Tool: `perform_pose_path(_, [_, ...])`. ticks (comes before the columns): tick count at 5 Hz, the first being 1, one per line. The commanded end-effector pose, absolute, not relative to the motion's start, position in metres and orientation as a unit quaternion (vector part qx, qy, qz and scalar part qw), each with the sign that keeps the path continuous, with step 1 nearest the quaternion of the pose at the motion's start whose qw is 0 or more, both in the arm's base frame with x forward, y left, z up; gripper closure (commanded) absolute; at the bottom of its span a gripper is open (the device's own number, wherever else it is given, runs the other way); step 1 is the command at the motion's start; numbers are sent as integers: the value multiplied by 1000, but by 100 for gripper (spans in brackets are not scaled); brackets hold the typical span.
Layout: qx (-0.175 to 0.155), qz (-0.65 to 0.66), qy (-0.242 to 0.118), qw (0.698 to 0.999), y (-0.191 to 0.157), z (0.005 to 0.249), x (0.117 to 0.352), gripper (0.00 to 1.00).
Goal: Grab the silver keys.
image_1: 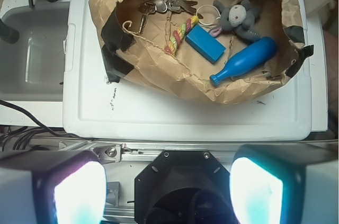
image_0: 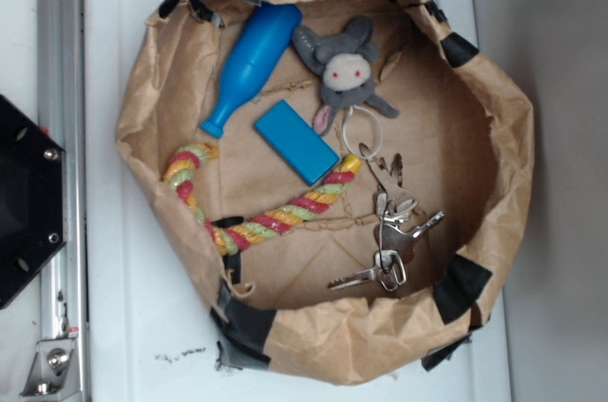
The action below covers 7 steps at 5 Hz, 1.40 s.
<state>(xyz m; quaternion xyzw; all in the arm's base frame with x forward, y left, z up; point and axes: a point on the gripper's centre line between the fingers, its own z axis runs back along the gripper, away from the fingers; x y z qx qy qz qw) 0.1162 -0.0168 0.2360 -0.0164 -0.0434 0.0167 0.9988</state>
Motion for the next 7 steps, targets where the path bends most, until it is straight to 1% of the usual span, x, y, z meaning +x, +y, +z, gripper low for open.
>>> perform_pose_path(1, [-16, 17, -43, 999, -17, 236, 116, 0])
perform_pose_path(2, [-27, -70, -44, 996, -13, 220, 154, 0])
perform_pose_path(3, [-50, -93, -47, 993, -5, 213, 170, 0])
perform_pose_path(4, [-40, -135, -81, 987, 0, 210, 190, 0])
perform_pose_path(5, [-44, -202, -145, 968, 5, 206, 206, 0])
perform_pose_path(7, [-44, -202, -145, 968, 5, 206, 206, 0])
